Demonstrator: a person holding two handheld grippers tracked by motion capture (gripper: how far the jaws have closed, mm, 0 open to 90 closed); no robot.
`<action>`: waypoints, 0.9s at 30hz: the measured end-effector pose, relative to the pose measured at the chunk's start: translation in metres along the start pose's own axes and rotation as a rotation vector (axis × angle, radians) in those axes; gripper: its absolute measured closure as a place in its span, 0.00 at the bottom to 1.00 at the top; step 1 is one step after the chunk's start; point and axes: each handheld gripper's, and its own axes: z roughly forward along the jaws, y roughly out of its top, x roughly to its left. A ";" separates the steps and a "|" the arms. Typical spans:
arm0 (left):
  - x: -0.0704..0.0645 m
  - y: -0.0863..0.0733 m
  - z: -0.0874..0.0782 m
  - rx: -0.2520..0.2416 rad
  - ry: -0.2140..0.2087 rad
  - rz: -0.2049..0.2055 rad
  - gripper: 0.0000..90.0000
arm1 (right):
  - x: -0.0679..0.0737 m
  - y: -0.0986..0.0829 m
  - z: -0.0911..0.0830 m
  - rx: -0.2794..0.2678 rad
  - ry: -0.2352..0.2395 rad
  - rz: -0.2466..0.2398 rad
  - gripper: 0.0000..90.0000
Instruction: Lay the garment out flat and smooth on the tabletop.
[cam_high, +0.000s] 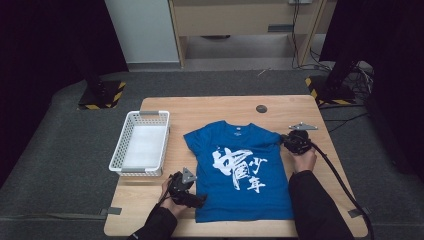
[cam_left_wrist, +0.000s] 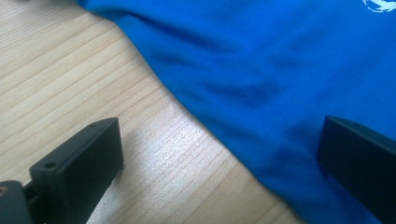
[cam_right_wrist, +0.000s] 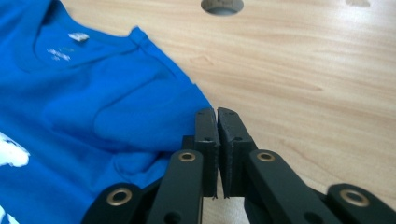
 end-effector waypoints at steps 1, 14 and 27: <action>0.000 0.000 0.000 0.000 0.000 0.000 0.00 | 0.000 0.001 -0.001 -0.003 -0.001 -0.001 0.98; 0.000 0.000 0.000 -0.001 0.002 0.000 0.00 | 0.035 0.028 -0.023 -0.090 0.166 0.010 0.99; 0.000 0.000 0.000 0.000 0.000 0.000 0.00 | 0.102 0.014 0.006 -0.007 0.309 -0.071 0.96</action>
